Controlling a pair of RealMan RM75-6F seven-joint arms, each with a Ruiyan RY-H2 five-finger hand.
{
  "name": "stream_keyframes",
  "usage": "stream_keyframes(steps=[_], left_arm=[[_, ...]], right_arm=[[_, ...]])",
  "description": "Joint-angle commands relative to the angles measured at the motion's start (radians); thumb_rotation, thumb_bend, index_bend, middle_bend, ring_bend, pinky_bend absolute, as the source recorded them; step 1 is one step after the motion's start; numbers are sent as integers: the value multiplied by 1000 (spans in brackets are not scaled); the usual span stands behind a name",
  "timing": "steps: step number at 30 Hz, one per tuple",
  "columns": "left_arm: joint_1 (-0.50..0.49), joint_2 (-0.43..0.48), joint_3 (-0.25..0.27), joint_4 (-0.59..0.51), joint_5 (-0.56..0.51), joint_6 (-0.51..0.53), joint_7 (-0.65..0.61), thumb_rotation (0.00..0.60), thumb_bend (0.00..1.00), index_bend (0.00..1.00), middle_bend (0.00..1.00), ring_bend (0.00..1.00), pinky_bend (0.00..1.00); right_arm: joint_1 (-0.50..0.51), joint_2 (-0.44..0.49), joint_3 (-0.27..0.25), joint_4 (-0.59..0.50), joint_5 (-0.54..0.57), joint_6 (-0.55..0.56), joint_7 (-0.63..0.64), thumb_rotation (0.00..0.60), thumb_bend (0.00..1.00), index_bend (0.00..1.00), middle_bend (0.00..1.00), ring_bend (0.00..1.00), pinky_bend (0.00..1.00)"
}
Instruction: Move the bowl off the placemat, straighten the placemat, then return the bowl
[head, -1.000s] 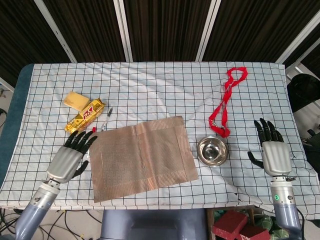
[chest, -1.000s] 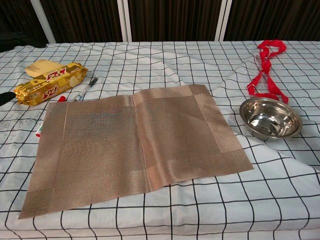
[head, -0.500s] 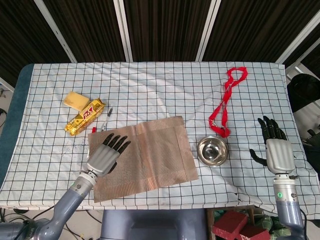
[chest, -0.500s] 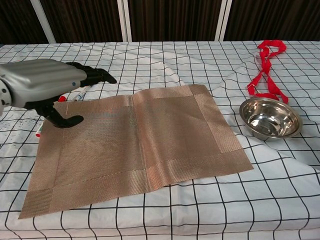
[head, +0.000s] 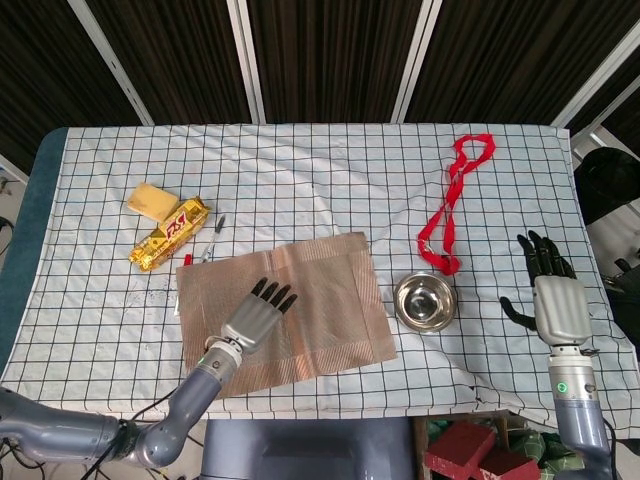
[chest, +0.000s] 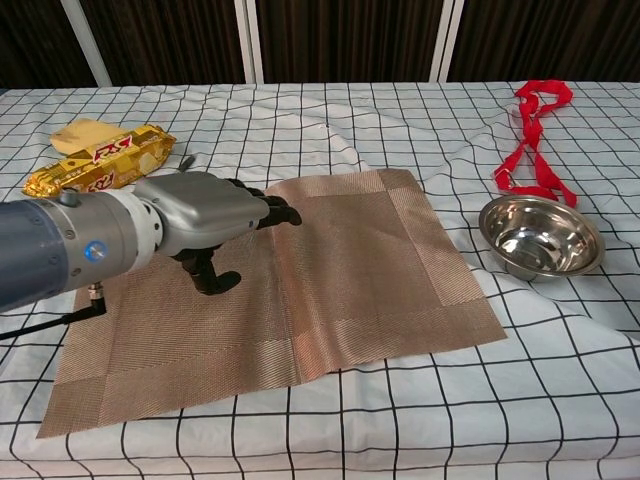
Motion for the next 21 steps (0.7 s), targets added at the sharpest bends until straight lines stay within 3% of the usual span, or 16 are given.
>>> stream_keyframes(steps=[1, 8, 12, 21], left_arm=[[-42, -56, -10, 30, -70, 51, 22, 600, 459, 1, 0, 0, 0], [-91, -160, -40, 89, -156, 215, 72, 600, 459, 1, 0, 0, 4], [-107, -198, -62, 130, -206, 214, 56, 600, 458, 1, 0, 0, 4], [-140, -245, -60, 194, -253, 181, 44, 600, 458, 0, 0, 0, 4]], right_arm=[[2, 3, -1, 0, 4, -6, 2, 600, 227, 0, 0, 0, 177], [7, 8, -5, -1, 13, -21, 9, 600, 227, 0, 0, 0, 177], [12, 9, -14, -1, 14, -35, 5, 600, 227, 0, 0, 0, 176], [15, 10, -20, 0, 19, -43, 8, 600, 227, 0, 0, 0, 177]])
